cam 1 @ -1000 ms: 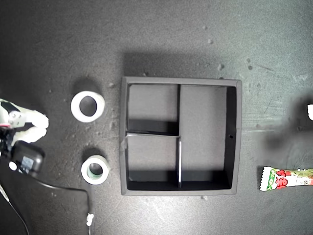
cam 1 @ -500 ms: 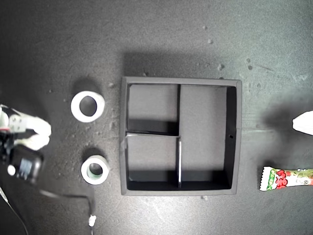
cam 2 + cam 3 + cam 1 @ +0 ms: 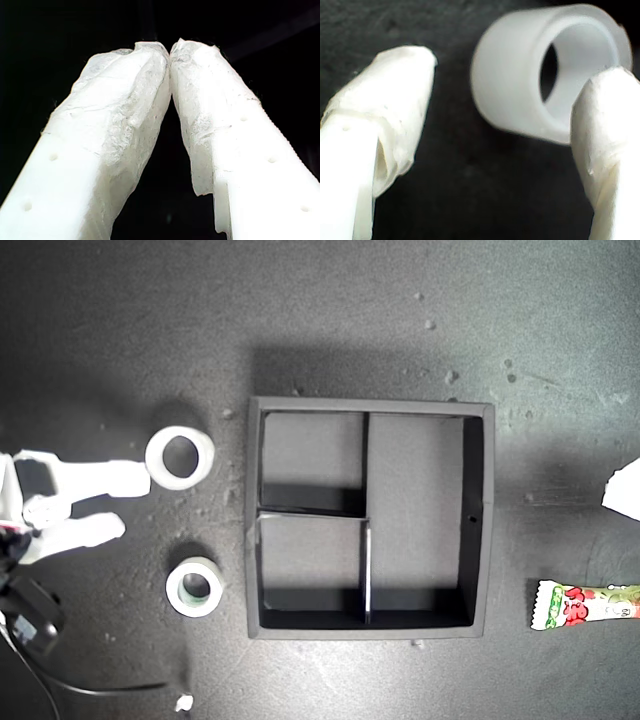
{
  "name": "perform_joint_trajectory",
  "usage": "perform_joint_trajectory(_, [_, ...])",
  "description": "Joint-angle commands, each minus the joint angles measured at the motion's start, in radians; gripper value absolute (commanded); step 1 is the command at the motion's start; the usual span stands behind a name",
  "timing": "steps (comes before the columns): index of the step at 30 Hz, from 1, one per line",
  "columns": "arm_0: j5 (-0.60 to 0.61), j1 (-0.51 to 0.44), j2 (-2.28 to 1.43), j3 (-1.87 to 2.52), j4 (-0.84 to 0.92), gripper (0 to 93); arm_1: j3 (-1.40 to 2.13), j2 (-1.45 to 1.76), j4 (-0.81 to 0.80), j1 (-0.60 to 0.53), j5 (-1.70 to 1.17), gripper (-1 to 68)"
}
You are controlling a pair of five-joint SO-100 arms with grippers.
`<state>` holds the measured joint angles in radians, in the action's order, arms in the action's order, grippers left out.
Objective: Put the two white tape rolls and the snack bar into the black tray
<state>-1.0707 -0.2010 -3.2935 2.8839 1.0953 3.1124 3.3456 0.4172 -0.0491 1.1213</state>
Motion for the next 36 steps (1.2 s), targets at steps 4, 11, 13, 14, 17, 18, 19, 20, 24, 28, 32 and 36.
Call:
perform_joint_trajectory(4, [0.066, 0.048, 0.23, -0.135, -0.089, 22.4, 0.012, 0.005, 0.008, 0.043, -0.212, -0.1])
perform_joint_trajectory(11, [0.124, 0.094, 0.63, -0.299, -0.135, 22.5, 0.012, 0.005, 0.063, 0.092, -0.132, -0.2])
perform_joint_trajectory(13, [0.133, 0.098, 0.699, -0.325, -0.146, 22.5, 0.012, 0.005, 0.075, 0.098, -0.106, -0.3])
perform_joint_trajectory(14, [0.138, 0.101, 0.732, -0.334, -0.155, 22.5, 0.012, 0.005, 0.081, 0.103, -0.094, -0.3])
perform_joint_trajectory(17, [0.15, 0.114, 0.821, -0.36, -0.181, 22.4, 0.012, 0.005, 0.101, 0.107, -0.054, -0.3])
perform_joint_trajectory(18, [0.156, 0.115, 0.845, -0.373, -0.19, 22.4, 0.012, 0.005, 0.11, 0.11, -0.044, -0.3])
perform_joint_trajectory(19, [0.163, 0.115, 0.87, -0.387, -0.196, 22.3, 0.012, 0.005, 0.124, 0.112, -0.028, -0.3])
perform_joint_trajectory(20, [0.167, 0.114, 0.894, -0.402, -0.201, 22.1, 0.012, 0.005, 0.137, 0.115, -0.015, -0.3])
perform_joint_trajectory(24, [0.178, 0.114, 1.005, -0.453, -0.221, 21.7, 0.012, 0.005, 0.161, 0.112, 0.026, -0.4])
perform_joint_trajectory(28, [0.175, 0.104, 1.085, -0.494, -0.221, 20.8, 0.012, 0.005, 0.163, 0.103, 0.057, -0.4])
perform_joint_trajectory(32, [0.167, 0.098, 1.106, -0.499, -0.227, 19.9, 0.012, 0.005, 0.183, 0.103, 0.126, -0.4])
perform_joint_trajectory(36, [0.163, 0.089, 1.143, -0.502, -0.247, 19.4, 0.012, 0.005, 0.221, 0.132, 0.21, -0.4])
